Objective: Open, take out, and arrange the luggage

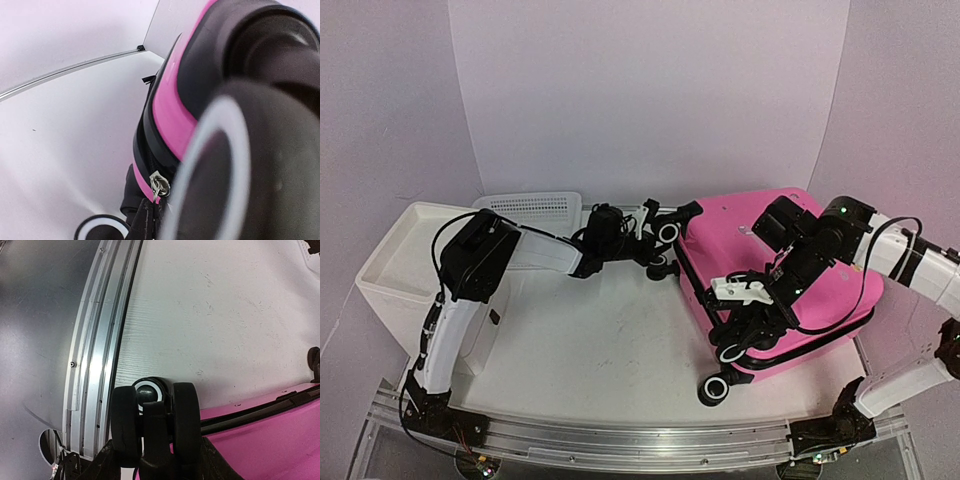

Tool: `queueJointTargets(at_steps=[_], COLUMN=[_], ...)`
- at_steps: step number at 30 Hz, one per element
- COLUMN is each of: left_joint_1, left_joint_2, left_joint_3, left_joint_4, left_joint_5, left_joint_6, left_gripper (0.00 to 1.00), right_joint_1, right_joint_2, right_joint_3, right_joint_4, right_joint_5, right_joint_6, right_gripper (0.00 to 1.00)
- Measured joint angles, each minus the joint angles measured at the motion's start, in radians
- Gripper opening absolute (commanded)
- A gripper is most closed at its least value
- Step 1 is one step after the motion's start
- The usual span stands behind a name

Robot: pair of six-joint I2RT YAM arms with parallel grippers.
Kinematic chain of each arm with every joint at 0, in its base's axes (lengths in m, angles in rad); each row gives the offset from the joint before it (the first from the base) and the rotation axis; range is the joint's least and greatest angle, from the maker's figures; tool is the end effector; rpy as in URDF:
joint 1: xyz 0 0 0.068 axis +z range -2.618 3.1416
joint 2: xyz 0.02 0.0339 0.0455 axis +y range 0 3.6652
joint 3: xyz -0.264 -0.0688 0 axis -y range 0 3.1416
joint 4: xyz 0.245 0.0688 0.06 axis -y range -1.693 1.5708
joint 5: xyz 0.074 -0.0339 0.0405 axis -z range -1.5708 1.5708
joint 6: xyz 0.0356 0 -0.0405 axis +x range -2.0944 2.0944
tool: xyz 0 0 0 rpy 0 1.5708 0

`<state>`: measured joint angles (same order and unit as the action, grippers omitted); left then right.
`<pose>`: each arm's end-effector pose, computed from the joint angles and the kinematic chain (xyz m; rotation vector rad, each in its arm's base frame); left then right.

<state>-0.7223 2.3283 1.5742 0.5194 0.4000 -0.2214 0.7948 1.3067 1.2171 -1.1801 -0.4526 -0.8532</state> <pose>0.3847 -0.3574 0.1565 0.7595 1.7519 -1.0167 0.1513 0.1764 0.3049 -2.0940 1.8068 0.6239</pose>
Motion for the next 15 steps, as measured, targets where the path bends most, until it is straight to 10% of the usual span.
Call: queueJointTargets(at_steps=[9,15], left_joint_1=[0.034,0.044], left_joint_2=[0.137,0.169], left_joint_3=[0.214,0.298], left_joint_4=[-0.036,-0.137], left_joint_5=[0.09,0.013], left_joint_6=[0.043,0.026], left_gripper=[0.08,0.36], right_joint_1=[-0.022,-0.025], right_joint_2=[0.023,0.056], right_joint_3=[0.036,0.082], right_joint_4=[-0.013,-0.017], right_joint_5=[-0.015,-0.02], right_joint_6=[0.01,0.09], right_gripper=[0.0,0.0])
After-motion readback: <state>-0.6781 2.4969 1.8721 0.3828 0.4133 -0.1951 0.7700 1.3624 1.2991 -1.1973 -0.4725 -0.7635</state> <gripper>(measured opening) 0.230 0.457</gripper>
